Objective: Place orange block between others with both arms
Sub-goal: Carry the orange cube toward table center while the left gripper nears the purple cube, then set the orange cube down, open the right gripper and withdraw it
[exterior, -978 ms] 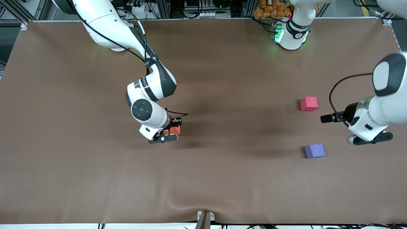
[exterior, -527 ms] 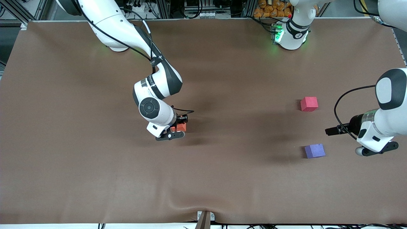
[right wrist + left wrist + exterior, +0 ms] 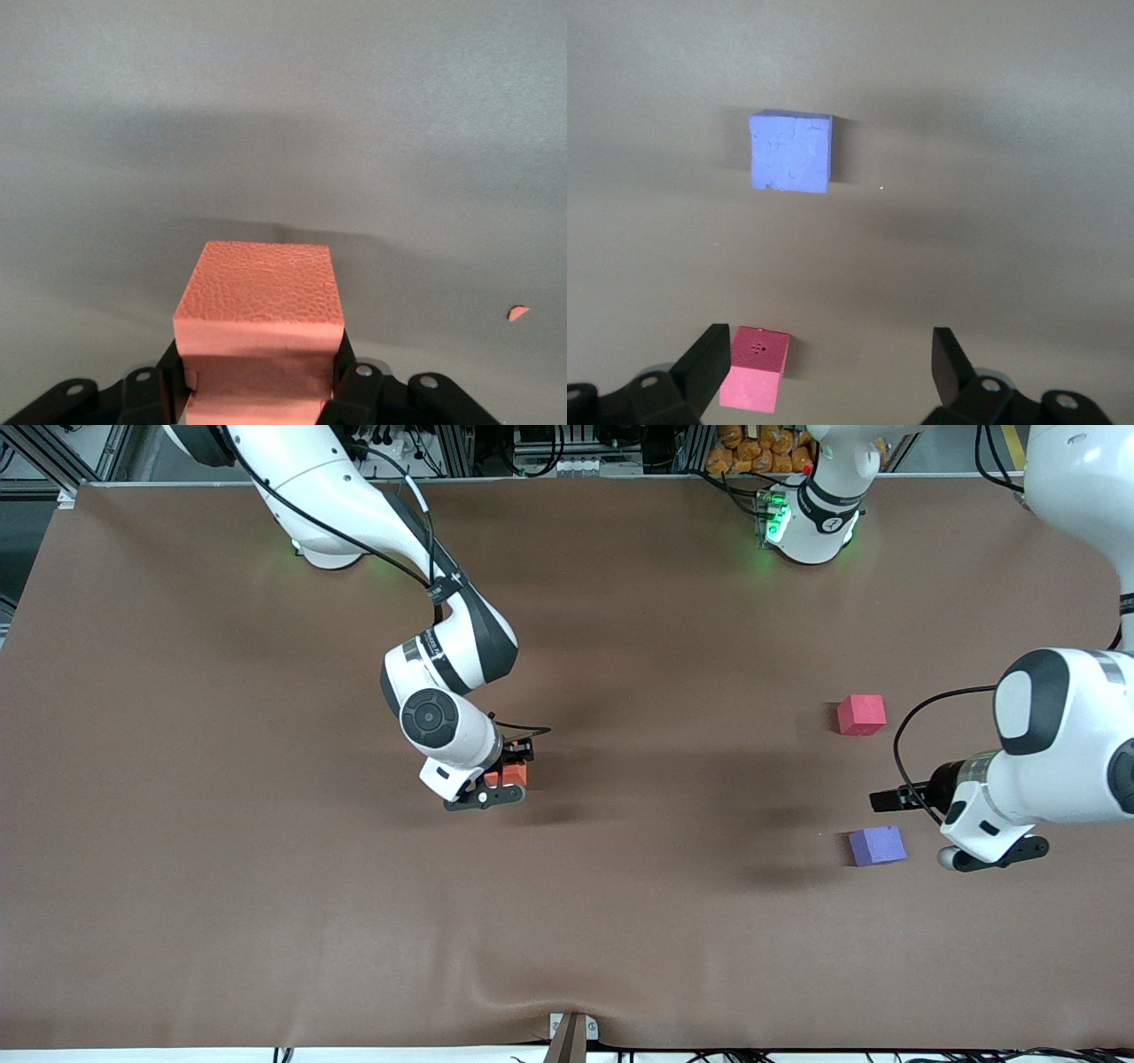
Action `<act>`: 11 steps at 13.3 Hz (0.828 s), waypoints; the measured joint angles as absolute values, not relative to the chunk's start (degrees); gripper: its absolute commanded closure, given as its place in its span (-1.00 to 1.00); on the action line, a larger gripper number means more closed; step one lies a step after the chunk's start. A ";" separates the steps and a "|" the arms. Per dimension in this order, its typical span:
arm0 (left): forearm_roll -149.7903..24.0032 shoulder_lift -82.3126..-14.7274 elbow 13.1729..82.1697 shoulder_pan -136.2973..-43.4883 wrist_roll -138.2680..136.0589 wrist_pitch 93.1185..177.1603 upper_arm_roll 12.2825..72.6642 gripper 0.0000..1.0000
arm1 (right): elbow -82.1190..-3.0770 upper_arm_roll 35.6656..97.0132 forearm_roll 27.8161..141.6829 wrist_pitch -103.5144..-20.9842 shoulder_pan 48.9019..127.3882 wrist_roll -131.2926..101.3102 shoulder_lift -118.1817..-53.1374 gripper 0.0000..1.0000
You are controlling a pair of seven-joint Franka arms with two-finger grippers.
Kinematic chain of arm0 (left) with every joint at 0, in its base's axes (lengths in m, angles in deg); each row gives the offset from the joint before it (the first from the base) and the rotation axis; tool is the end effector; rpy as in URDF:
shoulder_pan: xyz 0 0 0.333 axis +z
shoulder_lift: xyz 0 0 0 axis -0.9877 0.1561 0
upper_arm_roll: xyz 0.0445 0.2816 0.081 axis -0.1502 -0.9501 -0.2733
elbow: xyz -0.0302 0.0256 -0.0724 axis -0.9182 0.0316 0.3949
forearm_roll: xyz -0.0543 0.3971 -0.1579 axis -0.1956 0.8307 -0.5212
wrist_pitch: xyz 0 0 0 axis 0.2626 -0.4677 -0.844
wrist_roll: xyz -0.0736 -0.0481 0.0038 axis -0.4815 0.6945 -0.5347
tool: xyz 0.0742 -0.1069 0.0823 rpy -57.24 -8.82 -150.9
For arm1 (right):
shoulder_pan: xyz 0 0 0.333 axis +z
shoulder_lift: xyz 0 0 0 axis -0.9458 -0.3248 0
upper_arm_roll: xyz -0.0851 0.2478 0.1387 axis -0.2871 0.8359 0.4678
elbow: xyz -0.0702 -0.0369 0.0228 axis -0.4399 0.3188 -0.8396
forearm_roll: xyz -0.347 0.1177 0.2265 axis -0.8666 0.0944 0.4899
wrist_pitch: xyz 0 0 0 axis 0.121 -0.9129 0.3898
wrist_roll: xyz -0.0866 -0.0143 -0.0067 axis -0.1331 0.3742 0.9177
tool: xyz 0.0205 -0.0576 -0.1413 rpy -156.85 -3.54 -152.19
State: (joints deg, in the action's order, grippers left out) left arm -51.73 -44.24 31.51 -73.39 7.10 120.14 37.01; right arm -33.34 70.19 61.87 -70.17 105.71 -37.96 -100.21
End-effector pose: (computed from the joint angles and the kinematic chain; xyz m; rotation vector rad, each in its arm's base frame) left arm 0.6953 -0.0414 0.2965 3.0719 0.2665 -0.3035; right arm 0.5843 0.4052 0.1643 -2.9949 -0.1899 0.2190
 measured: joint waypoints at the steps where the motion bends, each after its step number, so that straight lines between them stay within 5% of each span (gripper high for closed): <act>1: -51.73 -44.14 31.48 -73.44 7.10 120.21 37.01 -1.00 | -33.34 70.19 61.88 -70.32 105.82 -37.98 -100.21 -0.33; 2: -51.73 -44.15 31.41 -73.43 7.10 120.21 37.00 -1.00 | -33.34 70.19 61.89 -70.43 105.88 -37.99 -100.21 -0.87; 3: -51.73 -44.15 31.33 -73.43 7.10 120.21 37.00 -1.00 | -33.34 70.19 61.89 -70.45 105.93 -37.99 -100.21 -1.00; 11: -50.62 -43.83 31.30 -74.23 7.12 120.38 37.00 -1.00 | -31.82 69.29 61.90 -71.20 105.67 -38.00 -99.92 -1.00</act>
State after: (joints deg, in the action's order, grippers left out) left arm -50.62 -43.83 31.30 -74.23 7.12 120.38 37.00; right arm -31.82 69.29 61.90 -71.20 105.67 -38.00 -99.92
